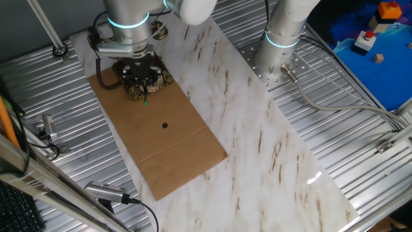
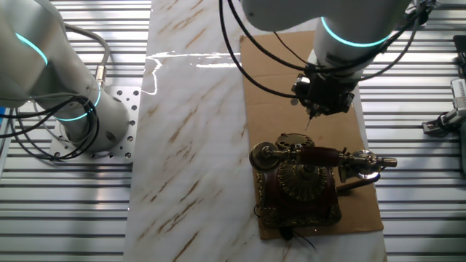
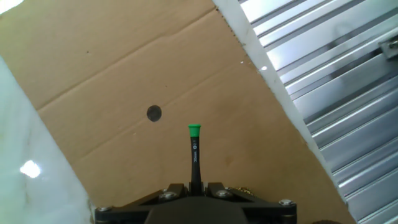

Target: Dial a number on an old rotary phone

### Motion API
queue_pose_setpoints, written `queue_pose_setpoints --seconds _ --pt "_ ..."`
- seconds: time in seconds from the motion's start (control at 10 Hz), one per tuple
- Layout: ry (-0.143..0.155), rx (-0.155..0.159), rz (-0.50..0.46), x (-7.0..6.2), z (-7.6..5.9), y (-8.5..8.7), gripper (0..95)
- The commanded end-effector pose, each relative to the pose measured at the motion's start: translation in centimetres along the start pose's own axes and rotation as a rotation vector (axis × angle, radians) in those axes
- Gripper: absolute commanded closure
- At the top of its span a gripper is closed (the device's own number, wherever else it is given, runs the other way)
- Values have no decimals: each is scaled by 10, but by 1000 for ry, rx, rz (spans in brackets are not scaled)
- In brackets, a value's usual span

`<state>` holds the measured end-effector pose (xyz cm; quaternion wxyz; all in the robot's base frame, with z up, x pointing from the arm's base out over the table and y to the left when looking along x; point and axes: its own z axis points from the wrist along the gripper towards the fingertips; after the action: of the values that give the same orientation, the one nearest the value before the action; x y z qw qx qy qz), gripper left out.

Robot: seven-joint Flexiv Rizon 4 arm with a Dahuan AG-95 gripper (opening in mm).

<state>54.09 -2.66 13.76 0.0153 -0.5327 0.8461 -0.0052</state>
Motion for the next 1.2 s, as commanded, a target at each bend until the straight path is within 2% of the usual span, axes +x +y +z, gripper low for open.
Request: queue_pose_setpoints --seconds 0.1,0.7,1.2 --pt "-9 2 -1 3 4 2 950" --pt "-18 11 4 11 18 1 950" --pt "-10 17 17 13 19 2 950"
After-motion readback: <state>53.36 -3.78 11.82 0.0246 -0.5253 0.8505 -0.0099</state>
